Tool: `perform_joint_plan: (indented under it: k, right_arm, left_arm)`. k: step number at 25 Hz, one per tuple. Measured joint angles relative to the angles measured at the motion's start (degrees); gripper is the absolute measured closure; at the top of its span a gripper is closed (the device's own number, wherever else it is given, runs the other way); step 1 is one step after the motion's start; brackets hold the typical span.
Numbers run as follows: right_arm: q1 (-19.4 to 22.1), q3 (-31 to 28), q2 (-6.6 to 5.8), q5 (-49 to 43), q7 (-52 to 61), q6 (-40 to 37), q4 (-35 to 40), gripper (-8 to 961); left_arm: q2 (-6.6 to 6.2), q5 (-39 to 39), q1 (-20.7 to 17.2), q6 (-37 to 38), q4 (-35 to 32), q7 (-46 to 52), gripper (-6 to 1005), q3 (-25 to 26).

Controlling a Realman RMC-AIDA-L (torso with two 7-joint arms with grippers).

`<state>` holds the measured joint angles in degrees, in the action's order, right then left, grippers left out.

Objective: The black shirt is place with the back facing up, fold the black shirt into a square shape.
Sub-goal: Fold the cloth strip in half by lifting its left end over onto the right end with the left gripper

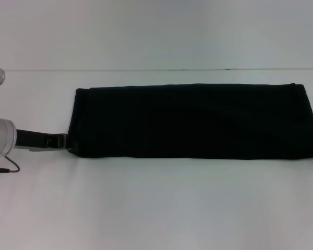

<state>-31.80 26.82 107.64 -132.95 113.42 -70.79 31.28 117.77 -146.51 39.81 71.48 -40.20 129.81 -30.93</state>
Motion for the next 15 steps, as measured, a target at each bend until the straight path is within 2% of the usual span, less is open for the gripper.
perform_joint_plan:
  k: [2,8,15]
  right_arm:
    - [0.0,0.0,0.09,0.0,0.0,0.0,0.0,176]
    - [0.3,-0.3,0.37,0.0,0.0,0.3,0.3,354]
    - [0.7,-0.5,0.55,0.0,-0.3,0.7,0.5,515]
  left_arm:
    - [0.0,0.0,0.0,0.0,0.0,0.0,996,0.0]
    - [0.0,0.0,0.0,-0.1,0.0,0.0,995,0.0]
    - [0.0,0.0,0.0,-0.3,0.0,0.0,994,0.0]
